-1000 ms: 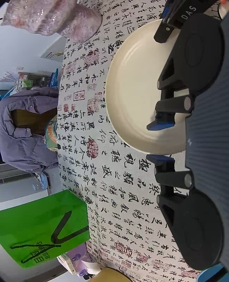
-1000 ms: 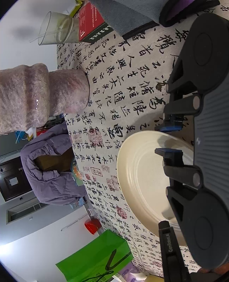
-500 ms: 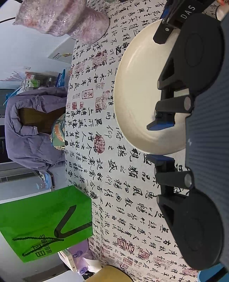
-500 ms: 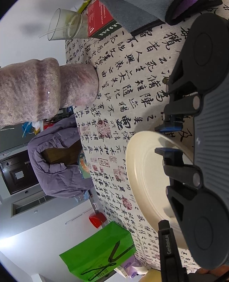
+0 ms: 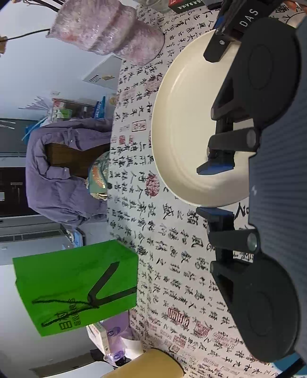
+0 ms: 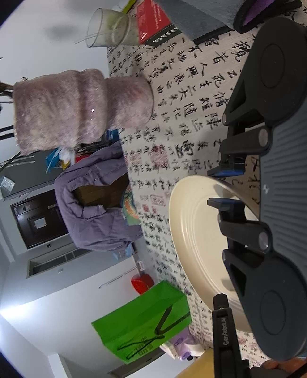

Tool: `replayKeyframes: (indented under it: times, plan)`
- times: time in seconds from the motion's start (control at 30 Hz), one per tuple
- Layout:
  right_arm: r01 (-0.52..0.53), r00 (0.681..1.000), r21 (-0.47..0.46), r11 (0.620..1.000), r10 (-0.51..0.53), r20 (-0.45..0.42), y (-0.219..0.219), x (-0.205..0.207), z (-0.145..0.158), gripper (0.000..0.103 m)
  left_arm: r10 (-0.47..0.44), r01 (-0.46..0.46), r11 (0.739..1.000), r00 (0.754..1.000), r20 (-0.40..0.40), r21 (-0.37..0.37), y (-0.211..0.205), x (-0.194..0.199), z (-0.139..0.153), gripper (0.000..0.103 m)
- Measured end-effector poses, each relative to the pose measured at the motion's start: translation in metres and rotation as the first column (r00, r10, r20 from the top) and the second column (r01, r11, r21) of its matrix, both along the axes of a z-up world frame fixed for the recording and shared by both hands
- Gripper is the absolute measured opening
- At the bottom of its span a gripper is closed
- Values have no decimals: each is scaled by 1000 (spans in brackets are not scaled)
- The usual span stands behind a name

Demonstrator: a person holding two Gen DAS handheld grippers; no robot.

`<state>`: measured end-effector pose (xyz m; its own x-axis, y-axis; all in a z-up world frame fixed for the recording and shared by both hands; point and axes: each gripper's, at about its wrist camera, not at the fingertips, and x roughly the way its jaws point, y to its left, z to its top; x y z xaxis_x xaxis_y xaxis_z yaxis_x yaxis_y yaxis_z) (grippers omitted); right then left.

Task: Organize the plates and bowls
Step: 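Lift the cream plate higher and draw it back with both grippers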

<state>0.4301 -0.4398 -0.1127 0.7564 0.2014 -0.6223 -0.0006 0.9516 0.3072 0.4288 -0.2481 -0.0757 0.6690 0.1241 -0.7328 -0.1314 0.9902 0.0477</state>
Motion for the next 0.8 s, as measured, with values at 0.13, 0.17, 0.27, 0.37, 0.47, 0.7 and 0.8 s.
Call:
replayKeyframes:
  times: [0.13, 0.17, 0.27, 0.37, 0.47, 0.7, 0.8]
  plan:
    - [-13, 999, -7, 1000, 13, 30, 6, -5, 8, 18, -6, 6, 1000, 1000, 21, 1, 7, -9, 9, 29]
    - [-17, 999, -8, 1000, 17, 37, 8, -7, 10, 18, -7, 8, 1000, 1000, 25, -2, 9, -12, 11, 29]
    - [-29, 998, -13, 999, 30, 56, 12, -10, 15, 18, -13, 13, 1000, 999, 38, -8, 15, -18, 17, 29]
    - [-35, 996, -24, 999, 36, 78, 17, -16, 23, 18, -22, 22, 1000, 999, 47, -6, 19, -24, 22, 29]
    - [-36, 994, -28, 999, 39, 99, 19, -20, 29, 18, -34, 34, 999, 998, 54, -1, 21, -30, 27, 29]
    - [-23, 985, -46, 999, 31, 168, 23, -36, 49, 18, -74, 75, 997, 994, 79, -10, 26, -42, 33, 29]
    - [-24, 981, -60, 998, 35, 191, 26, -43, 55, 18, -82, 85, 996, 993, 84, -33, 31, -46, 36, 29]
